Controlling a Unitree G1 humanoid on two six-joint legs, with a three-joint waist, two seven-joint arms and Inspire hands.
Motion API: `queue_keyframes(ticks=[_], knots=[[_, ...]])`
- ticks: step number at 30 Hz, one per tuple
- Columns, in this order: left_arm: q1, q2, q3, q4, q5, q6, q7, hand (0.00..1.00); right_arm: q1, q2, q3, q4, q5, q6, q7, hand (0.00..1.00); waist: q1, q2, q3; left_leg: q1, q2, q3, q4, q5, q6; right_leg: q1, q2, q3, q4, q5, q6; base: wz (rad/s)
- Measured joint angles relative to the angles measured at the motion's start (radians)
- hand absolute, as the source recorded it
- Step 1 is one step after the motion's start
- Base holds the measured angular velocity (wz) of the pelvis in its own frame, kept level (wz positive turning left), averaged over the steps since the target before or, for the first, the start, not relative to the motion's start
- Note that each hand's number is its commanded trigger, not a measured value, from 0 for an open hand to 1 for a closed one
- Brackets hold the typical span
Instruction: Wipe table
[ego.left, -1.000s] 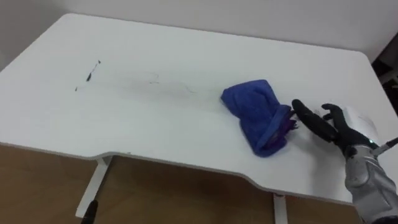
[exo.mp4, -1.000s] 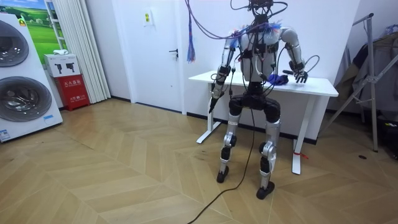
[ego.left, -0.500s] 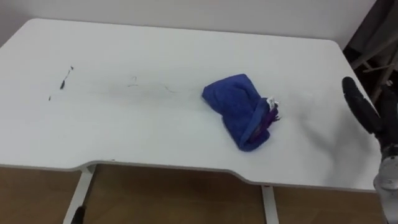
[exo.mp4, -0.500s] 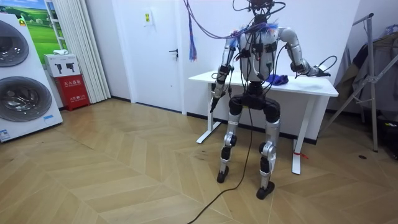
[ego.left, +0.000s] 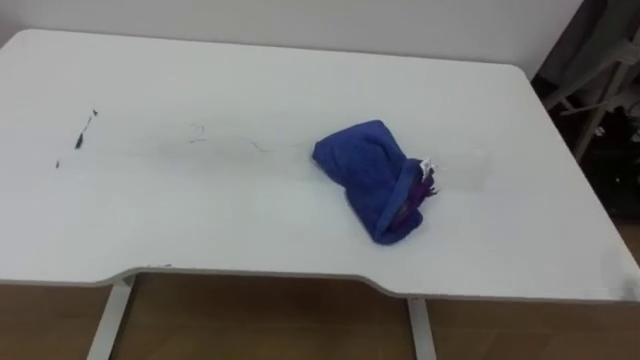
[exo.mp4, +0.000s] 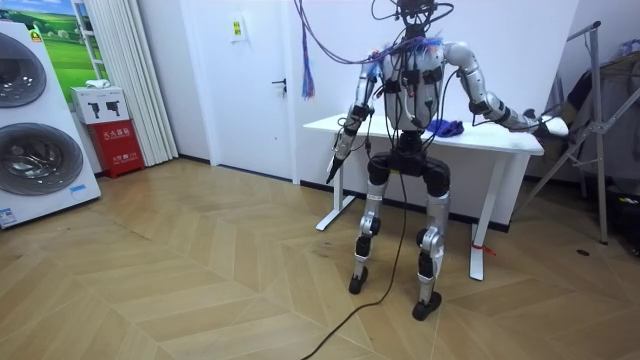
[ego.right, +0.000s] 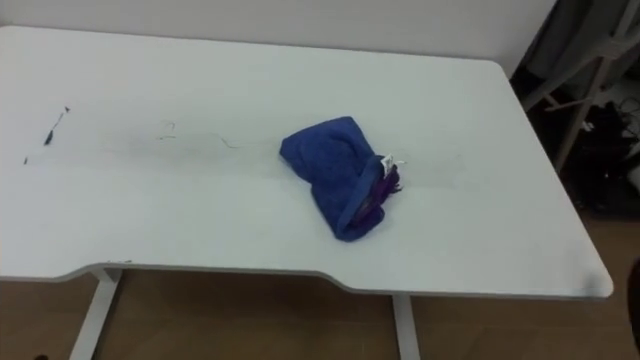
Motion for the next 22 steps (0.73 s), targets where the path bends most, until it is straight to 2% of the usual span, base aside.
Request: queue_keyframes(ticks=[6,7,8,10,12,15,16,17,20,22], knots=[[0.000,-0.001,-0.001,0.005,0.000,0.005,0.002,0.00,0.067,0.023,0.006,0.137,0.110,0.024,0.015,0.00,-0.001,-0.003,-0.0001,-0.005,0.001,0.002,0.026,-0.017,0.001,0.003,-0.001,0.004,-0.002,-0.002,0.004,-0.01],[-0.002,-0.001,-0.001,0.005,0.001,0.005,0.002,0.00,0.083,0.033,0.006,0.142,0.133,0.024,0.016,0.00,0.000,0.004,0.0011,-0.004,0.001,0.002,0.028,-0.020,0.001,0.003,0.000,0.005,-0.004,-0.003,0.004,0.00],[-0.005,-0.001,-0.002,0.012,0.003,0.005,0.002,0.00,0.096,0.049,0.008,0.143,0.140,0.023,0.019,0.00,0.000,0.002,-0.0034,-0.003,0.001,0.002,0.030,-0.022,0.001,0.005,0.000,0.004,-0.005,-0.003,0.005,0.00],[-0.018,-0.001,-0.003,0.048,0.012,0.006,0.003,0.00,0.111,0.072,0.021,0.159,0.133,0.023,0.038,0.00,0.000,0.004,-0.0055,-0.002,0.001,0.002,0.033,-0.026,0.002,0.013,0.000,0.005,-0.005,-0.003,0.005,0.00],[-0.030,-0.001,-0.010,0.075,0.022,0.008,0.002,0.00,0.111,0.096,0.056,0.194,0.131,0.031,0.058,0.00,0.001,0.011,-0.0073,0.004,0.001,0.002,0.034,-0.027,0.002,0.018,0.000,0.005,-0.004,-0.003,0.006,0.00],[-0.031,-0.004,-0.033,0.086,0.048,0.024,0.005,0.00,0.118,0.129,0.113,0.207,0.127,0.067,0.094,0.00,0.003,0.021,-0.0056,0.013,0.002,0.003,0.031,-0.032,0.003,0.027,0.000,0.003,-0.002,-0.002,0.007,-0.01],[-0.032,-0.003,-0.055,0.099,0.047,0.024,0.012,0.00,0.123,0.135,0.163,0.207,0.099,0.077,0.103,0.00,0.007,0.028,-0.0035,0.012,0.002,0.005,0.032,-0.036,0.003,0.026,0.000,0.001,-0.002,-0.002,0.007,-0.05],[-0.032,-0.001,-0.083,0.118,0.046,0.025,0.018,0.00,0.126,0.141,0.213,0.207,0.090,0.080,0.111,0.00,0.006,0.037,-0.0041,0.013,0.003,0.006,0.033,-0.038,0.003,0.027,0.000,-0.002,-0.002,-0.002,0.008,-0.05],[-0.040,-0.007,-0.132,0.174,0.047,0.026,0.022,0.00,0.123,0.164,0.287,0.207,0.042,0.080,0.136,0.00,0.006,0.057,-0.0038,0.014,0.003,0.006,0.032,-0.038,0.003,0.026,0.000,-0.002,-0.002,-0.002,0.008,0.00],[-0.043,-0.012,-0.138,0.199,0.047,0.026,0.024,0.00,0.109,0.173,0.312,0.206,0.011,0.080,0.158,0.00,0.008,0.065,-0.0033,0.014,0.003,0.006,0.032,-0.038,0.003,0.027,0.000,-0.002,-0.002,-0.002,0.008,0.00]])
